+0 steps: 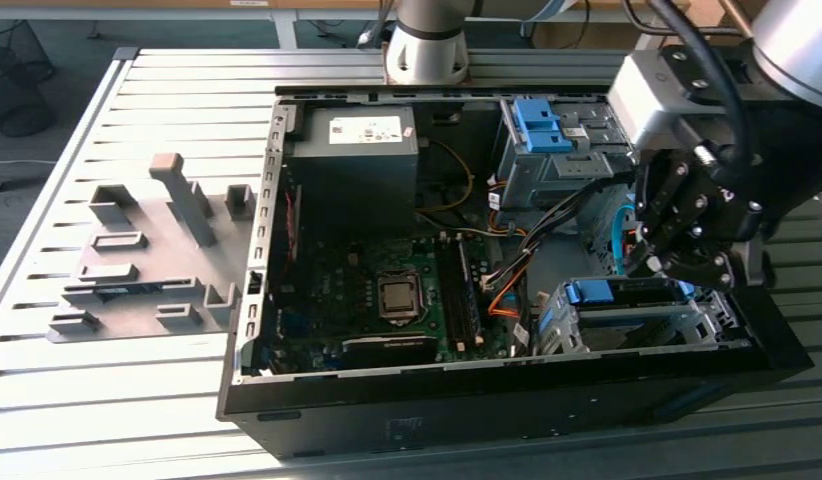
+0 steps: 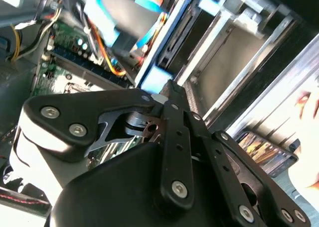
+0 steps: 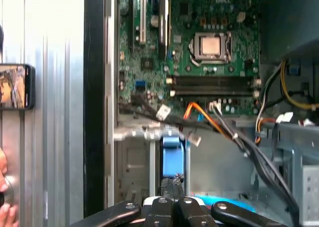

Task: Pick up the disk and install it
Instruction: 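Insert the first disk wire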

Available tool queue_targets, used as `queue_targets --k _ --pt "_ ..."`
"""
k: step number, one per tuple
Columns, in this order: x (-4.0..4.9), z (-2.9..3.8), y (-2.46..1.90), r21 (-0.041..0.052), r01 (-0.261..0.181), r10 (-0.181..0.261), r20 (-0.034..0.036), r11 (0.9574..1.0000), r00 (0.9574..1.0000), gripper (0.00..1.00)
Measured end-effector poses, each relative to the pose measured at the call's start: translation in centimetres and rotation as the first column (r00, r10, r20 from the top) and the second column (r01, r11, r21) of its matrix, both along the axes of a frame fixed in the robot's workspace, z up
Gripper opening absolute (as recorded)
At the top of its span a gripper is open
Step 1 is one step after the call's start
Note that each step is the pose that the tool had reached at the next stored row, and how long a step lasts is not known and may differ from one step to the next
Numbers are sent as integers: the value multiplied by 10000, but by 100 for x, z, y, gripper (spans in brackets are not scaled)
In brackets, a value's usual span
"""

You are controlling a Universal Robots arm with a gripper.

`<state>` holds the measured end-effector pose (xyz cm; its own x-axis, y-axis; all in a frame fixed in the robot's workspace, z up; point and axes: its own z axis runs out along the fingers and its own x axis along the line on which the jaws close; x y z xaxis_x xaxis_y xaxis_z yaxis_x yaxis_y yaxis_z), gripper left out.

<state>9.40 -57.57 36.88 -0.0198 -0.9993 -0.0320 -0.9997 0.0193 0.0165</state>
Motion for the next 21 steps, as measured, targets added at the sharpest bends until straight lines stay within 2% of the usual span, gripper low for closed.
queue_targets --k 2,4,8,17,21 --pt "87 -4 0 0 -1 1 -4 10000 10000 11" --pt "132 -7 1 0 -1 1 -4 10000 10000 11" --pt "161 -9 1 1 0 0 -3 10000 10000 11" --pt "166 -9 1 1 -2 2 -3 10000 10000 11" --pt "208 -18 13 0 -35 35 -3 10000 10000 11"
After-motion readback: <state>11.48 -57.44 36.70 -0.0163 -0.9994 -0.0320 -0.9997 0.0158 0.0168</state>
